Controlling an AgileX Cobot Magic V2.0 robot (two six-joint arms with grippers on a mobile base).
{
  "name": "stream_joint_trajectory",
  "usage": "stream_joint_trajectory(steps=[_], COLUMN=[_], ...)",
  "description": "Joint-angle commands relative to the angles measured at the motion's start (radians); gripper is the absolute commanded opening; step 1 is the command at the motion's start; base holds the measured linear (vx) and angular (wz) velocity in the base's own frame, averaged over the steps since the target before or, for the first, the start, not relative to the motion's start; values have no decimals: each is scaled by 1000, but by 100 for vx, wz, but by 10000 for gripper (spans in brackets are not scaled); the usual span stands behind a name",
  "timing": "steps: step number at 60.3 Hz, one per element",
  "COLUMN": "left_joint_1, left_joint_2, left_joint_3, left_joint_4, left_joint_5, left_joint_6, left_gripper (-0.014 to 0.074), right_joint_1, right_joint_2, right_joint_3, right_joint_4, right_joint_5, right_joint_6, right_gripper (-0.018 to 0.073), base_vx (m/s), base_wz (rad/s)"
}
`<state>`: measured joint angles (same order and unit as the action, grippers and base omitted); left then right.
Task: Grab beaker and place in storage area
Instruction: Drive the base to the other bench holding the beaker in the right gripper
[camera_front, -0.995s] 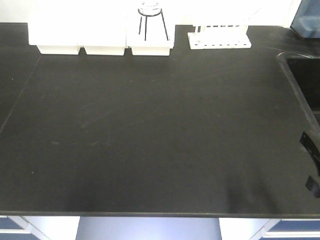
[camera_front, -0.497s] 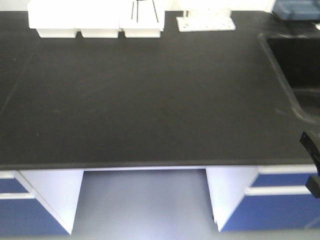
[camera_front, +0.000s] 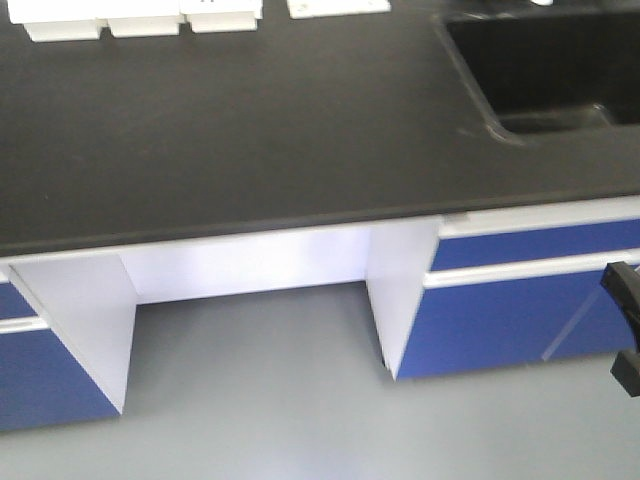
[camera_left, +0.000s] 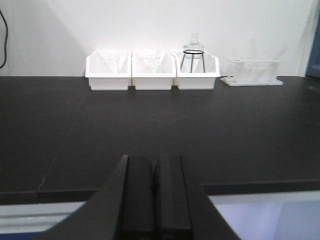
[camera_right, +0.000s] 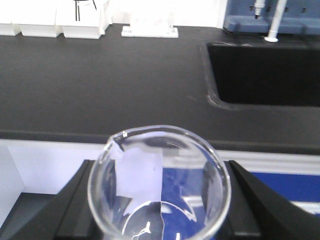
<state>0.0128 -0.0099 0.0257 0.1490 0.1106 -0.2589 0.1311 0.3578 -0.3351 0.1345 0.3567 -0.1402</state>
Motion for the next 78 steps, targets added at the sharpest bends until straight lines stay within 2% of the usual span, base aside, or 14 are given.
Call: stream_joint_trajectory(steps=[1,38,78], left_joint_1=[-6,-6,-6], left_joint_2=[-18,-18,-18], left_joint_3=[22,22,22], left_joint_4=[-6,-6,-6], left_joint_5=[-85,-85,-85], left_joint_6=[-6,-6,-6], left_gripper=[-8,-8,-8], right_joint_1=[0,0,0], right_joint_2=[6,6,6], right_joint_3=[-35,-35,-35], right_joint_4=[-3,-3,-3], right_joint_5=[-83,-84,-79], right_joint_6=[-6,-6,-6], right_gripper=[-3,-3,-3], base_vx=[-36,-35,-25], base_wz=[-23,-38,-76])
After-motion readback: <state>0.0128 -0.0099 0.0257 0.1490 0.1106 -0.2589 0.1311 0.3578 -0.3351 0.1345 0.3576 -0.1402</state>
